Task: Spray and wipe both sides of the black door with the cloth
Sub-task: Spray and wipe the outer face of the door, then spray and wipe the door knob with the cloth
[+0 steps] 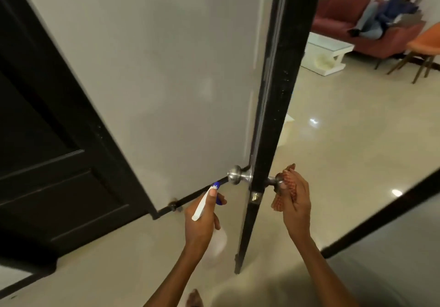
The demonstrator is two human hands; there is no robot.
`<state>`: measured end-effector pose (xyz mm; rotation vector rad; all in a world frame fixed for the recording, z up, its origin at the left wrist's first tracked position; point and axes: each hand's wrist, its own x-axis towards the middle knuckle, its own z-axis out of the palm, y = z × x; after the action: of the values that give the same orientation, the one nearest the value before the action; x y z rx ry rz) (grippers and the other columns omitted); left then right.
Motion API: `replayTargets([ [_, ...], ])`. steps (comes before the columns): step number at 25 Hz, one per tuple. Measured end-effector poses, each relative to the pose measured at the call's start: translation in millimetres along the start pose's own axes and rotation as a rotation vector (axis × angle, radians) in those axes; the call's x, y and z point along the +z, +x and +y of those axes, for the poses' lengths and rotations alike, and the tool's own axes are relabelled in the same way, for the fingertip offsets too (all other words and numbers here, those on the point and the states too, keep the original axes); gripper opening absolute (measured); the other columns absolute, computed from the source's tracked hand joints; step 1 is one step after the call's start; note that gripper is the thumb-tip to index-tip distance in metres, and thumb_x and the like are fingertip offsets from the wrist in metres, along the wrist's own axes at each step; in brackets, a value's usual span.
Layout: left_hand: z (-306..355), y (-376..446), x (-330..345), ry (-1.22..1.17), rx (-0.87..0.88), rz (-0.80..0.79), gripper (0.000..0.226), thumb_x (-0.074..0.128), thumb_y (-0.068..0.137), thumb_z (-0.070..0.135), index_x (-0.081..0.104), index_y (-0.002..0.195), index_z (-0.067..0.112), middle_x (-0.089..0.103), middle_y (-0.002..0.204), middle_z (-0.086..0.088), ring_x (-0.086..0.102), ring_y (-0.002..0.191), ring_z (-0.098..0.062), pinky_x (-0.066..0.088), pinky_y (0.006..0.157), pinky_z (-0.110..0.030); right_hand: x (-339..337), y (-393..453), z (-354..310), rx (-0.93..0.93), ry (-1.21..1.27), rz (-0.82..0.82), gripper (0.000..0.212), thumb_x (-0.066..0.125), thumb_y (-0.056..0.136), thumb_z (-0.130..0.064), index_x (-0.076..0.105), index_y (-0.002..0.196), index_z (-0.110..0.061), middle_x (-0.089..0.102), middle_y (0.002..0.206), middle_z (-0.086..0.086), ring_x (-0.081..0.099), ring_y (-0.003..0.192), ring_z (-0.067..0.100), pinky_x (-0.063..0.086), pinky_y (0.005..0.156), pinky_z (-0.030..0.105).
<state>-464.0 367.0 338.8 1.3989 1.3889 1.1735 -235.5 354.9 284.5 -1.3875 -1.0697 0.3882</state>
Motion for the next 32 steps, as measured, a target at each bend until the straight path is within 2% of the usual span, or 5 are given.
replayTargets([
  [5,12.6,4.0,53.3,0.008,0.026,-0.206,0.049,0.038,0.098,0.054,0.071,0.080,0.021,0.073,0.083,0.010,0.062,0.051,-0.022,0.054,0.057,-0.030,-69.3,-22.7,5.6,0.235,0.071,0.250,0.037,0.051,0.106,-0.025,0.048,0.142,-0.030,0.061,0.127,-0.001,0.069,0.099,0.008,0.060,0.080,0.026],
  [13,30.6,37.8,146.6,-0.064,0.092,-0.548,0.047,0.040,0.099,0.048,0.072,0.078,0.020,0.073,0.076,0.006,0.059,0.049,-0.019,0.051,0.054,-0.028,-119.2,-15.5,22.5,0.346,0.053,0.601,0.027,0.047,0.105,-0.036,0.053,0.121,-0.016,0.068,0.089,0.007,0.066,0.072,0.029,0.058,0.068,0.052],
  [18,39.9,81.5,193.8,-0.130,-0.043,-0.742,0.039,0.050,0.092,0.044,0.070,0.078,0.014,0.067,0.058,0.007,0.060,0.050,-0.004,0.048,0.057,-0.017,-105.7,5.0,34.7,0.362,-0.167,0.875,0.046,0.054,0.101,-0.050,0.056,0.131,-0.015,0.061,0.122,0.015,0.064,0.109,0.032,0.055,0.096,0.054],
  [23,61.0,120.7,224.5,-0.069,-0.016,-0.969,0.038,0.050,0.093,0.045,0.063,0.071,0.017,0.053,0.041,0.008,0.051,0.040,-0.003,0.043,0.046,-0.011,-97.5,12.0,30.9,0.413,-0.167,1.036,0.041,0.054,0.098,-0.062,0.064,0.112,-0.025,0.065,0.107,0.009,0.068,0.096,0.028,0.057,0.090,0.058],
  [32,63.0,143.3,257.4,-0.061,0.016,-1.424,0.062,0.042,0.082,0.062,0.070,0.086,0.006,0.064,0.058,-0.004,0.051,0.041,-0.012,0.046,0.049,-0.024,-69.3,17.5,-7.7,0.393,0.568,1.256,0.052,0.059,0.098,-0.045,0.057,0.136,-0.010,0.067,0.117,0.019,0.067,0.106,0.040,0.054,0.098,0.057],
])
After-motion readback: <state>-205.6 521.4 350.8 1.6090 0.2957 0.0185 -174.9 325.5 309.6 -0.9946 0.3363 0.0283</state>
